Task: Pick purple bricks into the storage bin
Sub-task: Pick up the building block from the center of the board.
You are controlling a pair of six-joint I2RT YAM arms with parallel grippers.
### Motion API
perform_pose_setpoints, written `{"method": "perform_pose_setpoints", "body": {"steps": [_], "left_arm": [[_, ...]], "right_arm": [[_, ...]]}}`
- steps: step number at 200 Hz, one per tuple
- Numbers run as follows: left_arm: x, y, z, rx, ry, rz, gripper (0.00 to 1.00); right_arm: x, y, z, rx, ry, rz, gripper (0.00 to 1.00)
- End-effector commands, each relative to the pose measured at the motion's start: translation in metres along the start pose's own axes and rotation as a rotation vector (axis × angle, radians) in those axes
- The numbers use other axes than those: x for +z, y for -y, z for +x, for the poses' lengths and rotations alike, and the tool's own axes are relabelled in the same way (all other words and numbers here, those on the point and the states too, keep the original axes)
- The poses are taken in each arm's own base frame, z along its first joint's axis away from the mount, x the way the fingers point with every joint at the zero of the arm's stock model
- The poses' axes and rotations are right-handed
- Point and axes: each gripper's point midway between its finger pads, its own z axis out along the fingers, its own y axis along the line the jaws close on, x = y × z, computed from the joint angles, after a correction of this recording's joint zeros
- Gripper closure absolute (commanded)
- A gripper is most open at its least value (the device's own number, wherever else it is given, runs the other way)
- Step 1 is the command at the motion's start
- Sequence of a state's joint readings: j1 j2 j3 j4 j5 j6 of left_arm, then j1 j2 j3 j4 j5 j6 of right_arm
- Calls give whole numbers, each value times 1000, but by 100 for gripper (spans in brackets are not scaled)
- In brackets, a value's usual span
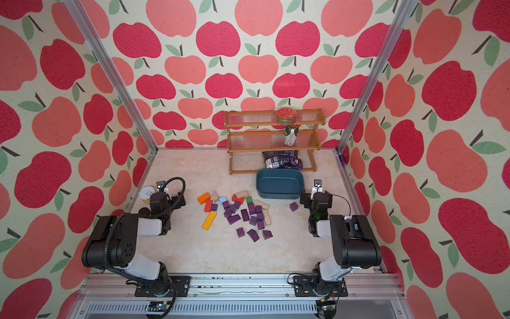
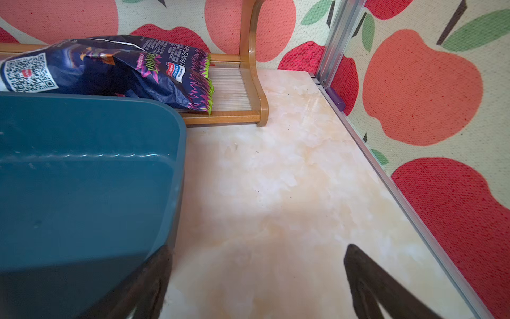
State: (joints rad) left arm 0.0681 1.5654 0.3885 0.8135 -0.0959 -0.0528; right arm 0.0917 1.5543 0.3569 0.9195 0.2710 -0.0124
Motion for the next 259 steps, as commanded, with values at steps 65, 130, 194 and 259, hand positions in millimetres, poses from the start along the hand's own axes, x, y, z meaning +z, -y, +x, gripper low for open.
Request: {"method": "perform_pose_setpoints", "body": {"steps": [65, 130, 194, 259], "left_arm": [[4, 0, -12, 9, 33, 6, 1], [4, 0, -12, 7, 33, 10, 1], [4, 0, -12, 8, 33, 9, 1], [-9, 18, -28, 82, 39, 51, 1]], "right_arm": [[4, 0, -8, 2, 19, -14, 1], [4, 0, -8, 0, 18, -16, 1], [4, -2, -8, -6, 12, -22, 1], [-3, 3, -15, 0, 28, 9, 1]]}}
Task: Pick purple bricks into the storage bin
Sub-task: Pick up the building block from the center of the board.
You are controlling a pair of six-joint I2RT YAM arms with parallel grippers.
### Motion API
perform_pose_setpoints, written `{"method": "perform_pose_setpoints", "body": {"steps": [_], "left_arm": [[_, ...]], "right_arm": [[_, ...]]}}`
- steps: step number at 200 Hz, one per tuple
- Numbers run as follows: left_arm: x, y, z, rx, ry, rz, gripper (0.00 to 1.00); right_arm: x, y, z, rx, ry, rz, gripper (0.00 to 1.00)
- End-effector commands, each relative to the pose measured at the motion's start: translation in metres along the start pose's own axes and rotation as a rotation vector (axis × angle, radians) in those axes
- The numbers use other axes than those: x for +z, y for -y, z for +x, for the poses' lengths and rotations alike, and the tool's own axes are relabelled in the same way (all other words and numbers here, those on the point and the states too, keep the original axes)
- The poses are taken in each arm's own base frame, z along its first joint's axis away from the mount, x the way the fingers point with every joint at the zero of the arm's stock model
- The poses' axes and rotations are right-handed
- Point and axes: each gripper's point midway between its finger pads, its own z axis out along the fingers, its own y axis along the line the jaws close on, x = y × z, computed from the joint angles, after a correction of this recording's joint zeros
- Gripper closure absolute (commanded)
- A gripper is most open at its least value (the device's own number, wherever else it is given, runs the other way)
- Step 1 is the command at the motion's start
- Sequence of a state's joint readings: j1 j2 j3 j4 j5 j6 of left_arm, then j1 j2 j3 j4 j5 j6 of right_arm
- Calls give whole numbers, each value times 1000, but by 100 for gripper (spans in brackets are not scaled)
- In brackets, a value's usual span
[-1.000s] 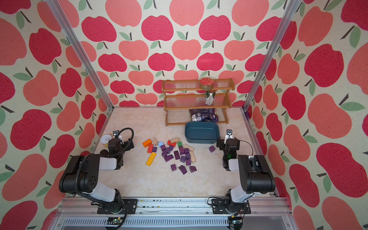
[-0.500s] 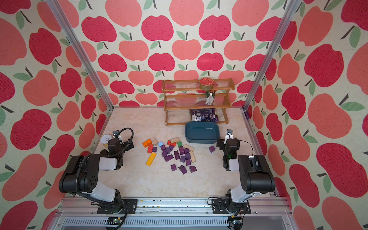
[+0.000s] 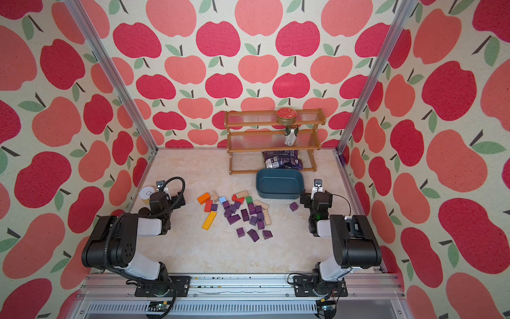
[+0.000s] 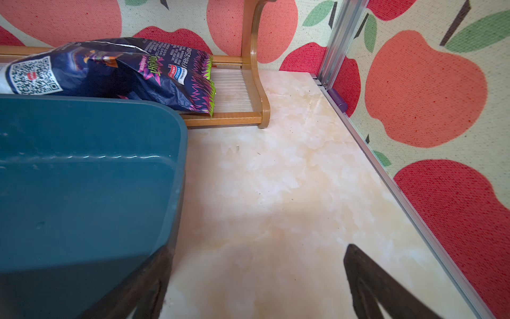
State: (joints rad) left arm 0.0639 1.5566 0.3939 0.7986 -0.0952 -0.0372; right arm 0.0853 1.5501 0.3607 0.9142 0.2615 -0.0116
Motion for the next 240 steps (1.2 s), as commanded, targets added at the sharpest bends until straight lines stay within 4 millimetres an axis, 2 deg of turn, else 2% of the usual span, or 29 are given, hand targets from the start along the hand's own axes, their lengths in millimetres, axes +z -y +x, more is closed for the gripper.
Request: {"method": "perform_pose_setpoints", "body": {"steps": [1, 18, 39, 58, 100, 113, 127, 152, 163, 166, 174, 213, 240], "left_arm": [[-9, 17, -26, 67, 36, 47, 1], [-14, 28, -32, 101, 15, 78, 1], [-17, 35, -35, 150, 14, 43, 1], [-22, 38, -47, 168, 16, 14, 1], [-51, 61, -87, 106, 90, 78, 1], [-60, 68, -93, 116, 93, 73, 1], [-74, 84, -96, 134, 127, 114, 1], [-97, 106, -96, 147, 143, 168, 1], [-102, 112, -89, 156, 119, 160, 1], [-109, 113, -94, 146, 137, 165, 1], [-118, 121, -91, 155, 138, 190, 1], [-174, 169, -77, 197, 223, 440, 1], [-182, 179, -59, 186, 211, 524, 1]], "right_arm": [[-3, 1, -14, -7, 28, 9, 1], [-5, 0, -18, -34, 19, 20, 1], [-5, 2, -22, -35, 8, 33, 1], [-6, 1, -25, -40, 11, 30, 1], [-7, -3, -45, -87, -25, 33, 1], [-11, -5, -52, -95, -19, 27, 1], [-18, -6, -62, -103, -33, 24, 1], [-35, -12, -81, -91, -98, -35, 1], [-45, -18, -83, -83, -153, -90, 1], [-48, -21, -83, -83, -166, -105, 1], [-56, -25, -85, -75, -192, -139, 1], [-93, -37, -79, 14, -295, -247, 1], [-109, -51, -75, 83, -348, -333, 2]]}}
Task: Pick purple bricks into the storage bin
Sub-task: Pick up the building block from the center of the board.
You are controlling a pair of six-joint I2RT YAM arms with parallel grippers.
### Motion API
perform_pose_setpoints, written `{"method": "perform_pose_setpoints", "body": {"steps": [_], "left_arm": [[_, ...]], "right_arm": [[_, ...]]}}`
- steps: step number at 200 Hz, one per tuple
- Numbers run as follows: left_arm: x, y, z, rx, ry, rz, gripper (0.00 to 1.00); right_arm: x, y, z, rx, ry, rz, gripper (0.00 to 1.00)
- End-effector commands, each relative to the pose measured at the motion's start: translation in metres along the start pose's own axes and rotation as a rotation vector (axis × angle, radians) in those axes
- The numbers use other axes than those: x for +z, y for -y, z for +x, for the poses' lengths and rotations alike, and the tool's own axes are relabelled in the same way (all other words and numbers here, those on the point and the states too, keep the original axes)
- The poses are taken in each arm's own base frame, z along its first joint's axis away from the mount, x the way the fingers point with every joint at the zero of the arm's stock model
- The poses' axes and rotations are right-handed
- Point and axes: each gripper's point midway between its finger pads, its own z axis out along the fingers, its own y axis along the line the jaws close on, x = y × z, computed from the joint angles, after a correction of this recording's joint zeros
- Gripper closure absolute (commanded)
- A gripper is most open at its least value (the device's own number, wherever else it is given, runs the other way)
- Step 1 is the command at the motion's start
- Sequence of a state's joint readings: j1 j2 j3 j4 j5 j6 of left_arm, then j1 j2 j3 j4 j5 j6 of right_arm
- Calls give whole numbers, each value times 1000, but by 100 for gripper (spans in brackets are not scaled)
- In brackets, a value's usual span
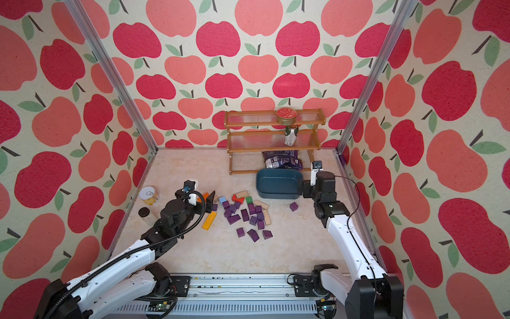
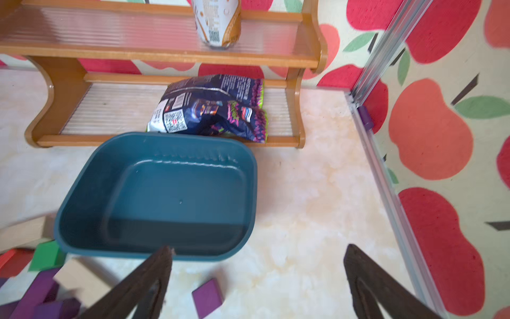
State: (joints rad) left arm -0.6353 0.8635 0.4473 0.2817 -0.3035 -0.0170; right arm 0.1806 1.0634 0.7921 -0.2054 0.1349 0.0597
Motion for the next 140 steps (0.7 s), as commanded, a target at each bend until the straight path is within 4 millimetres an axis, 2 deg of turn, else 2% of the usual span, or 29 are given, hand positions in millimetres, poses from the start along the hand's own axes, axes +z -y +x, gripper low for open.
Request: {"method": "perform_pose_setpoints", "body": {"steps": [1, 27, 57, 90, 127, 140], "left_arm": [[-3, 13, 18, -13, -24, 59, 1], [-4, 35, 29, 64, -34, 132, 1], [-6, 52, 34, 40, -6, 229, 1], [-5, 57, 42, 55, -39, 258, 0], [-8, 62, 42, 29, -28, 290, 1], [-8, 62, 42, 25, -29, 289, 1]], "right_arm": [[-13, -24, 30, 88, -154, -128, 3], [-18, -34, 41, 102, -217, -179, 8], [-16, -38, 60, 135, -273, -192, 11], [-12, -39, 92, 162, -366, -185, 11], [-7, -39, 114, 191, -406, -177, 11], [-4, -40, 120, 199, -411, -176, 15]]}}
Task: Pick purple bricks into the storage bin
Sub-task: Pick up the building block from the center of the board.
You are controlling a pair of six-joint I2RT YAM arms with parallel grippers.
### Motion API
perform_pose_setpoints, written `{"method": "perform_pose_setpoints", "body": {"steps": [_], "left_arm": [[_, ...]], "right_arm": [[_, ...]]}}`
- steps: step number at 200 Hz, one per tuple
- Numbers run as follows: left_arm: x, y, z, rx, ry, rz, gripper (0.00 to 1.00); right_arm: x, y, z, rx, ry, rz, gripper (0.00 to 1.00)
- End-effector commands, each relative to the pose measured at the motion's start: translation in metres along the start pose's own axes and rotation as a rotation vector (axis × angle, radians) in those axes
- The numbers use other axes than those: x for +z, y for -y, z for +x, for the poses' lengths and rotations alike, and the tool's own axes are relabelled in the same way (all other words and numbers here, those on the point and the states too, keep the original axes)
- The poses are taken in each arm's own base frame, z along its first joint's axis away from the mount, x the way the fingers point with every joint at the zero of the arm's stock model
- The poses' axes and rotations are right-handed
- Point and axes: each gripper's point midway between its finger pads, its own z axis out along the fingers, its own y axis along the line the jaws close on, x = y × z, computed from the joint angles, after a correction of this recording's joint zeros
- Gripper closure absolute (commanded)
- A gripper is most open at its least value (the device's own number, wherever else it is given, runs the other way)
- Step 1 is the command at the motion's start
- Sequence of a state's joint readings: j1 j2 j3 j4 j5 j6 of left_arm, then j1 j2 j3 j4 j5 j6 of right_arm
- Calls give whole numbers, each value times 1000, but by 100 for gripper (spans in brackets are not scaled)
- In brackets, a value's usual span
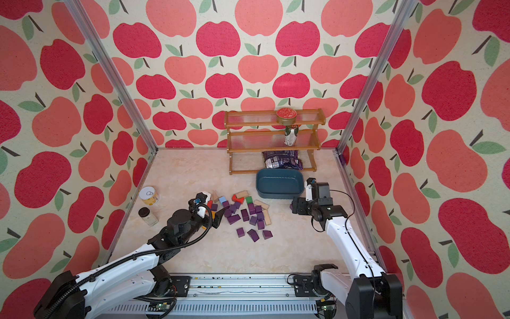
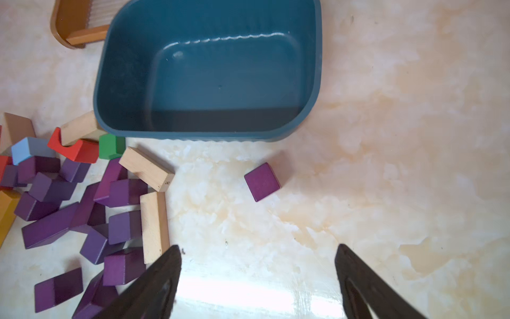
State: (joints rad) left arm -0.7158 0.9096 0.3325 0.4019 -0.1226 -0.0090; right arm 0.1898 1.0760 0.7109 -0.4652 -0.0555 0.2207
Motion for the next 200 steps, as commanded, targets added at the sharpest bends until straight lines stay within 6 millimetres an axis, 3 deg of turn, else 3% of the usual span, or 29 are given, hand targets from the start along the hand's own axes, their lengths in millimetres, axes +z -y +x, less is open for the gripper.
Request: {"method": "perform_pose_setpoints", "body": {"steps": [1, 51, 113, 200], "left_arm": [[-2, 5, -1, -9, 17, 32, 1], [-3, 6, -1, -13, 19, 34, 1], [-2, 8, 1, -11, 12, 47, 0], [0, 9, 3, -16, 7, 53, 0]], "right_arm": [[9, -2, 16, 40, -38, -15, 15], [28, 1, 13, 85, -55, 2, 24], [39, 4, -2, 167, -4, 30, 25], [60, -1, -4, 176, -3, 58, 31]]}}
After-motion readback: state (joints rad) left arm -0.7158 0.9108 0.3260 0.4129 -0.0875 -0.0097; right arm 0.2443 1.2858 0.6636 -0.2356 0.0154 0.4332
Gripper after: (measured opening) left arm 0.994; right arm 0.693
